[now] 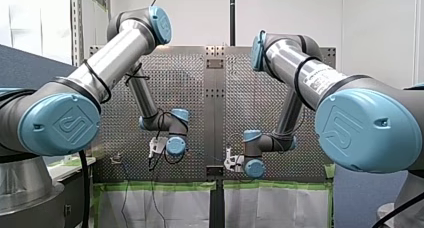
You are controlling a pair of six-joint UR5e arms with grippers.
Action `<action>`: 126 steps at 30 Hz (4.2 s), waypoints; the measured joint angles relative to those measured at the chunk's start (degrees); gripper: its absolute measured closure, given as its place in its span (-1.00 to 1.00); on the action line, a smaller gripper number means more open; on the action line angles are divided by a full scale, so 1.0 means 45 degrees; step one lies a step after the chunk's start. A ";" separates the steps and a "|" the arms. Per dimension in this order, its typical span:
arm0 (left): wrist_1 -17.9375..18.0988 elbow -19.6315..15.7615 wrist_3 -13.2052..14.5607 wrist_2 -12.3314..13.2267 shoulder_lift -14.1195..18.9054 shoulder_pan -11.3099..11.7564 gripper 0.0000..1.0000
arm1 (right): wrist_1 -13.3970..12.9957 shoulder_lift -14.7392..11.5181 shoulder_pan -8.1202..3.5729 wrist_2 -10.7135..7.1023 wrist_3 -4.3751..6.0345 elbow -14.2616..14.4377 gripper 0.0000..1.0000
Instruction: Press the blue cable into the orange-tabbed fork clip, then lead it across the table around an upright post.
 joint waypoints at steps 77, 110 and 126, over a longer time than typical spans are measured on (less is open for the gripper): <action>-0.3915 0.2619 -0.1185 -0.0522 0.5484 -0.1548 1.00 | 0.4925 -0.9267 0.0112 -0.0978 0.0137 -0.0660 1.00; -0.5827 0.6169 -0.1822 0.0614 0.5275 -0.2294 1.00 | 0.6034 -1.1176 -0.1002 0.0155 -0.0071 -0.0723 1.00; -0.6461 0.7717 -0.1983 0.0762 0.4831 -0.2576 1.00 | 0.6403 -1.1162 -0.1841 0.0277 0.0118 -0.0721 1.00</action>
